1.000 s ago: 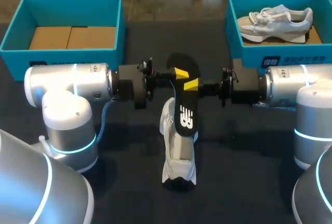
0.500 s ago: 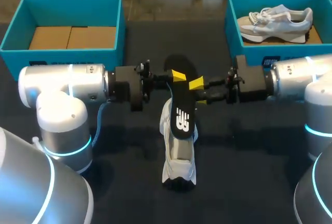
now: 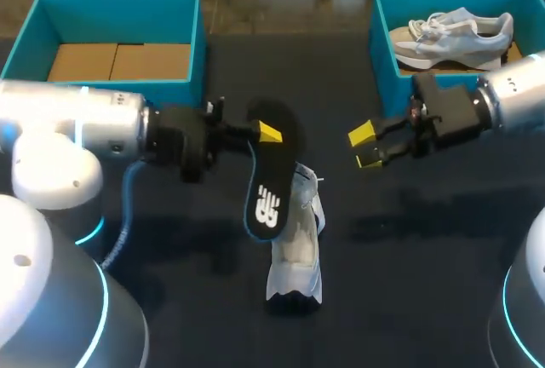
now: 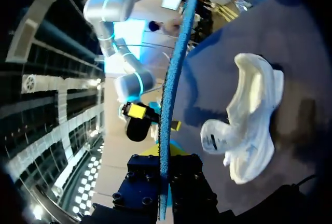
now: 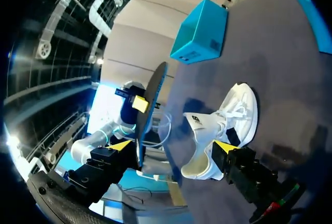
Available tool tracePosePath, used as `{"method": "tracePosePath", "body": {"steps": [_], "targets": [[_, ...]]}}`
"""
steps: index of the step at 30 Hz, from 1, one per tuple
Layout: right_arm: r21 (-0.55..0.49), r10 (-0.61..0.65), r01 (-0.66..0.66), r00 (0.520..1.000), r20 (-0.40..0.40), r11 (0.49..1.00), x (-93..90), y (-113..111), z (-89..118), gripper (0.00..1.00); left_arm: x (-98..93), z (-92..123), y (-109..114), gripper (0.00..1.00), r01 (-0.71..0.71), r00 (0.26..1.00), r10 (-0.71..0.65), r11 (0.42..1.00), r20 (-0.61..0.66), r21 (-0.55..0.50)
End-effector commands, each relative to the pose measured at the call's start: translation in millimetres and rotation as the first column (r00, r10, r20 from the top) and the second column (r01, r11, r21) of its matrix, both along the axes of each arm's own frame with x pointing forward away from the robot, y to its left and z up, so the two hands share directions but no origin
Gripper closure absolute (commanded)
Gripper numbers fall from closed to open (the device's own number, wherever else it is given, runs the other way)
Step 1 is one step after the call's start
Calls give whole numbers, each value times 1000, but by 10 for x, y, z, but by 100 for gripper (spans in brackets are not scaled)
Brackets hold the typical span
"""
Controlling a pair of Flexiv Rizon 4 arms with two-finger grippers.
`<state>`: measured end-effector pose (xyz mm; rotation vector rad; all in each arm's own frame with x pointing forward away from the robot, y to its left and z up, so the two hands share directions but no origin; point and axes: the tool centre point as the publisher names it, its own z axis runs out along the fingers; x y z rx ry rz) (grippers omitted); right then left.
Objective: Take the shoe out of the shoebox, open the shoe tongue, remove and reinsert the insole, then place the shoe into the shoebox
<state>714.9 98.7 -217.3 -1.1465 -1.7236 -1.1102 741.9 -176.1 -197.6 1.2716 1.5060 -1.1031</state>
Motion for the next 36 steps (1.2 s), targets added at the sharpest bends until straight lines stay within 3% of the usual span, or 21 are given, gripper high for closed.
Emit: {"method": "tracePosePath", "body": {"steps": [1, 4, 7, 9, 11, 14, 15, 27, 29, 31, 34, 36], "targets": [[-12, 27, -27, 1000, -9, 1000, 25, 1, 4, 0, -131, 105, 134, 100, -60, 995, 52, 992, 81, 108], [-12, 27, -27, 1000, -9, 1000, 25, 1, 4, 0, -131, 105, 134, 100, -60, 995, 52, 992, 81, 108], [-181, 129, -104, 983, 130, 978, -16, 3, 24, 0, -131, 105, 134, 100, -60, 995, 52, 992, 81, 108], [-253, 216, -158, 951, 221, 954, -83, -26, -26, 0, -231, 122, 126, 100, -36, 997, 27, 992, 69, 120], [-322, 250, -156, 928, 276, 934, -146, -75, -105, 0, -327, 129, 137, 100, 5, 1000, -7, 993, 11, 122], [-397, 333, -169, 857, 392, 902, -269, -107, -246, 0, -460, 121, 159, 100, 122, 982, -108, 989, -158, 83], [-436, 389, -205, 835, 389, 876, -313, -89, -320, 0, -509, 114, 164, 100, 150, 973, -134, 986, -188, 77], [-436, 389, -205, 835, 389, 876, -313, -89, -320, 0, -558, 109, 119, 100, 141, 968, -125, 988, -216, 60], [-507, 479, -242, 775, 412, 827, -339, -89, -300, 0, -645, 112, 95, 100, 140, 953, -129, 990, -274, 18], [-581, 575, -266, 683, 450, 770, -448, -133, -345, 0, -750, 103, 84, 100, 136, 929, -130, 991, -346, -5], [-634, 633, -256, 603, 485, 730, -551, -226, -447, 0, -935, 81, 88, 100, 133, 870, -129, 991, -476, -27], [-667, 683, -270, 539, 493, 694, -626, -303, -554, 0, -1065, 69, 85, 100, 131, 769, -128, 990, -626, -42]]}}
